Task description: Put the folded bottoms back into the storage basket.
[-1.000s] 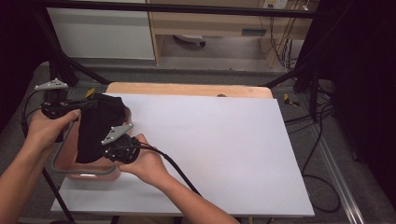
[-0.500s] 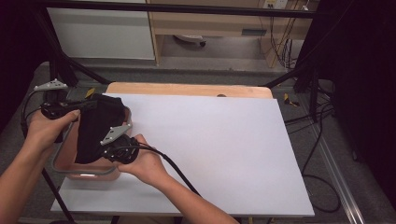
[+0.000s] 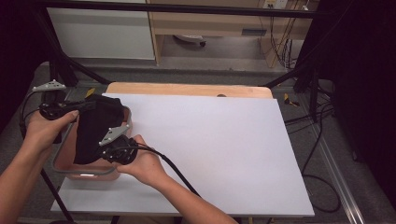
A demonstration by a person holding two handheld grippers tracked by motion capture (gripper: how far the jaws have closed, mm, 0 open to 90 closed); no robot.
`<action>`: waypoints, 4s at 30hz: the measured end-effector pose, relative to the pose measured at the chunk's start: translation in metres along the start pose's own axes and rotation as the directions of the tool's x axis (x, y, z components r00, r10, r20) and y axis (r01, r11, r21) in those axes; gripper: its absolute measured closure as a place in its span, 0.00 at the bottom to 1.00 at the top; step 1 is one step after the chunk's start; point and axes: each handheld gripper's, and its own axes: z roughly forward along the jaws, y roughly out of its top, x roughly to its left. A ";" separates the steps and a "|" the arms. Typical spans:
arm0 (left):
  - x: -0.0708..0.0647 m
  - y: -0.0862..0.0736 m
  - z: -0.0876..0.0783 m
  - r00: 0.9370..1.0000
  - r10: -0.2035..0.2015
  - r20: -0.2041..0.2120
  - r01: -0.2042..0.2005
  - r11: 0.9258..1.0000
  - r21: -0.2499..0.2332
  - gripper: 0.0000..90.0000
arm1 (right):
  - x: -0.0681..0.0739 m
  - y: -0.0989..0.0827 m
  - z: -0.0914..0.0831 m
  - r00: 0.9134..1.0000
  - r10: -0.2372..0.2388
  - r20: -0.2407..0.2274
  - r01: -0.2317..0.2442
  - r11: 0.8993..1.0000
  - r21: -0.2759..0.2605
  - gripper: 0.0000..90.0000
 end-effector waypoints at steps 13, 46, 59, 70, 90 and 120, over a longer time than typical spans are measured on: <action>0.001 -0.004 0.001 1.000 0.003 -0.004 -0.003 1.000 0.005 0.88 | 0.002 0.001 0.004 1.000 -0.003 -0.003 0.003 1.000 0.003 0.97; 0.018 -0.018 0.016 0.995 -0.018 -0.102 0.013 0.999 -0.048 0.44 | 0.003 0.004 0.001 0.997 0.054 0.058 -0.056 0.998 0.039 0.50; -0.039 -0.015 0.008 0.993 0.037 -0.108 -0.041 0.998 -0.040 0.25 | -0.031 -0.022 -0.087 0.942 0.085 0.325 -0.075 0.996 -0.043 0.10; -0.098 -0.032 0.012 0.993 0.066 -0.095 -0.073 0.994 -0.078 0.11 | -0.075 -0.034 -0.123 0.910 0.213 0.354 -0.190 0.977 -0.098 0.08; -0.134 -0.080 0.019 0.993 0.114 -0.032 -0.115 0.993 -0.020 0.09 | -0.097 -0.049 -0.162 0.896 0.271 0.352 -0.225 0.960 -0.169 0.10; -0.122 -0.094 0.011 0.998 0.064 -0.023 -0.065 0.998 -0.021 0.08 | -0.125 -0.096 -0.249 0.825 0.358 0.438 -0.270 0.929 -0.252 0.07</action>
